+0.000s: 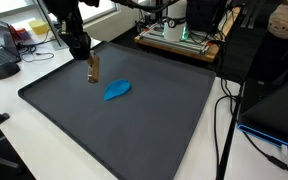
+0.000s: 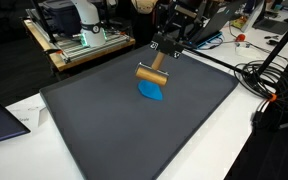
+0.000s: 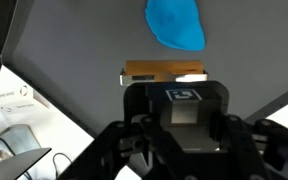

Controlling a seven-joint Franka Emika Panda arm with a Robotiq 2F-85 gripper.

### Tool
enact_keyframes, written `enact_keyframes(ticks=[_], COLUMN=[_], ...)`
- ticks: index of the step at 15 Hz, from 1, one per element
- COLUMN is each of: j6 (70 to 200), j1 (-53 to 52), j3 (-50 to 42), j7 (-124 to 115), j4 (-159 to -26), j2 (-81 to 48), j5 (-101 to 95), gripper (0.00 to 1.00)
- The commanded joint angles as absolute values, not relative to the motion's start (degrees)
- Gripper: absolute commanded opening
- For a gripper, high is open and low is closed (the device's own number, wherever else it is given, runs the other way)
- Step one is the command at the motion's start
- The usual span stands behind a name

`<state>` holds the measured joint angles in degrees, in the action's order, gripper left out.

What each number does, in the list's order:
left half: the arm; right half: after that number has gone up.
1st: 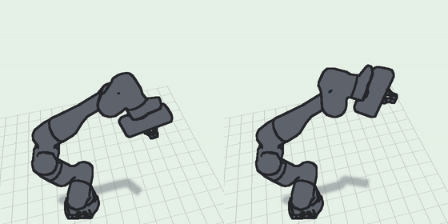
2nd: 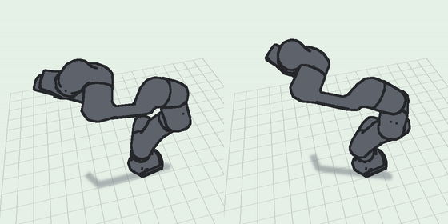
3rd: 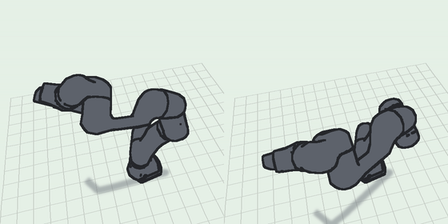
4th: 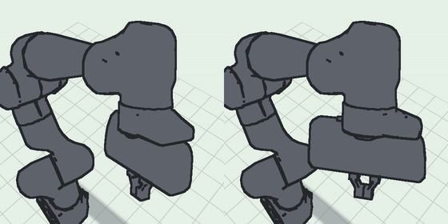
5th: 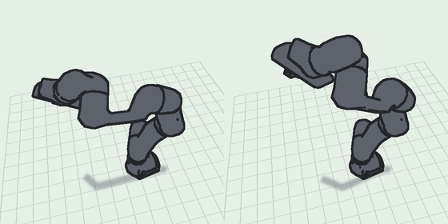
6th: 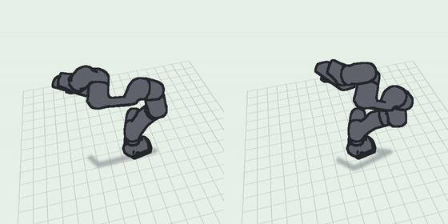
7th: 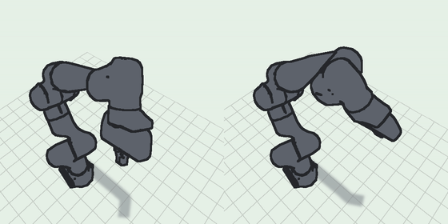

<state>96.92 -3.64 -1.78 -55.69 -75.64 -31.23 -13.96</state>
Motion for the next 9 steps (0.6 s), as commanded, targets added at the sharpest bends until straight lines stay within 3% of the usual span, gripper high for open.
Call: enact_keyframes(ticks=[1, 5, 6, 9], j6=[97.0, 94.3, 95.6, 95.3], j1=[-1.5, -0.7, -2.1, -1.7], j3=[-1.2, -2.7, -3.4, -3.7], j7=[-46.4, -42.6, -44.1, -43.7], j4=[-77.6, -76.4, -75.9, -76.0], j2=[-29.2, -30.2, -31.2, -31.2], j5=[-7.0, -3.2, -5.0, -4.4], gripper=[0.23, 0.23, 0.48, 0.48])
